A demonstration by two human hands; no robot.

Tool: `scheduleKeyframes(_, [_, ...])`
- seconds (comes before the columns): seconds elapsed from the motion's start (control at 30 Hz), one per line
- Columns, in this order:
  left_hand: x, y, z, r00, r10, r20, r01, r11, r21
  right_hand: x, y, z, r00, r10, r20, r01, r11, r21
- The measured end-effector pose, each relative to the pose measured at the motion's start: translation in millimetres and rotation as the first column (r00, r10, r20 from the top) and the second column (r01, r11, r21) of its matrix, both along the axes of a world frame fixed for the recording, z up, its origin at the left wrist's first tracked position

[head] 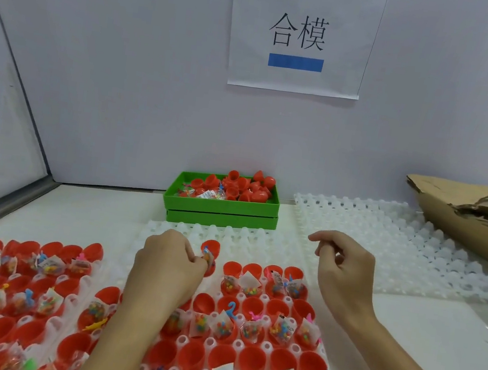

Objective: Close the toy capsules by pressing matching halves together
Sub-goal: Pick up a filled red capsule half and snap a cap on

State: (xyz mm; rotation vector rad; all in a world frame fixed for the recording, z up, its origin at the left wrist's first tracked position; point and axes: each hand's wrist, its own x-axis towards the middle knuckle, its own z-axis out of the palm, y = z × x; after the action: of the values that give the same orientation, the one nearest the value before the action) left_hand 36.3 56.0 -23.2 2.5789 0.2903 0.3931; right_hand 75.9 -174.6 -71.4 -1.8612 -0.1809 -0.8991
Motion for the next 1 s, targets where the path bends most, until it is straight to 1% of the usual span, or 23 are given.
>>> scheduleKeyframes(0.07, [-2, -7, 2, 0.998, -0.063, 0.026, 0.064, 0.997, -0.047, -8, 8, 9, 0.998, 0.053, 0.025, -0.052, 0.998, -0.040])
scheduleKeyframes(0.13, [-5, -16, 1, 0.989, -0.138, 0.044, 0.142, 0.986, -0.083, -16, 15, 18, 0.991, 0.135, 0.012, -0.133, 0.986, -0.104])
scheduleKeyframes(0.23, [-8, -25, 0, 0.974, -0.220, 0.057, 0.225, 0.968, -0.113, -29, 19, 27, 0.956, 0.273, -0.107, -0.289, 0.940, -0.182])
scheduleKeyframes(0.3, [-10, -29, 0, 0.962, -0.265, 0.069, 0.272, 0.953, -0.132, -35, 20, 28, 0.926, 0.321, -0.199, -0.364, 0.897, -0.250])
scheduleKeyframes(0.37, [-11, -32, 1, 0.944, -0.315, 0.095, 0.327, 0.932, -0.154, -39, 20, 28, 0.900, 0.350, -0.260, -0.417, 0.863, -0.284])
scheduleKeyframes(0.47, [-13, -34, 3, 0.919, -0.366, 0.144, 0.388, 0.905, -0.175, -39, 20, 29, 0.887, 0.365, -0.283, -0.443, 0.847, -0.295])
scheduleKeyframes(0.57, [-14, -33, 3, 0.906, -0.385, 0.177, 0.416, 0.886, -0.204, -38, 19, 33, 0.871, 0.395, -0.291, -0.461, 0.862, -0.210])
scheduleKeyframes(0.67, [-14, -31, 3, 0.896, -0.397, 0.197, 0.439, 0.858, -0.268, -39, 19, 35, 0.829, 0.460, -0.318, -0.503, 0.862, -0.066])
scheduleKeyframes(0.73, [-13, -31, 4, 0.899, -0.379, 0.217, 0.434, 0.835, -0.339, -39, 20, 35, 0.800, 0.510, -0.317, -0.523, 0.851, 0.049])
scheduleKeyframes(0.77, [-13, -32, 4, 0.903, -0.369, 0.219, 0.428, 0.806, -0.409, -40, 21, 36, 0.794, 0.523, -0.310, -0.521, 0.848, 0.095])
scheduleKeyframes(0.8, [-13, -32, 5, 0.907, -0.365, 0.211, 0.421, 0.753, -0.505, -40, 23, 36, 0.796, 0.523, -0.304, -0.510, 0.851, 0.129])
scheduleKeyframes(0.87, [-13, -34, 6, 0.906, -0.382, 0.180, 0.393, 0.605, -0.693, -39, 25, 36, 0.817, 0.493, -0.299, -0.466, 0.870, 0.159])
scheduleKeyframes(0.93, [-14, -33, 7, 0.894, -0.416, 0.169, 0.379, 0.497, -0.780, -38, 25, 35, 0.831, 0.467, -0.303, -0.437, 0.884, 0.164])
scheduleKeyframes(1.0, [-14, -32, 7, 0.866, -0.462, 0.191, 0.409, 0.434, -0.803, -38, 25, 34, 0.830, 0.470, -0.301, -0.441, 0.883, 0.162])
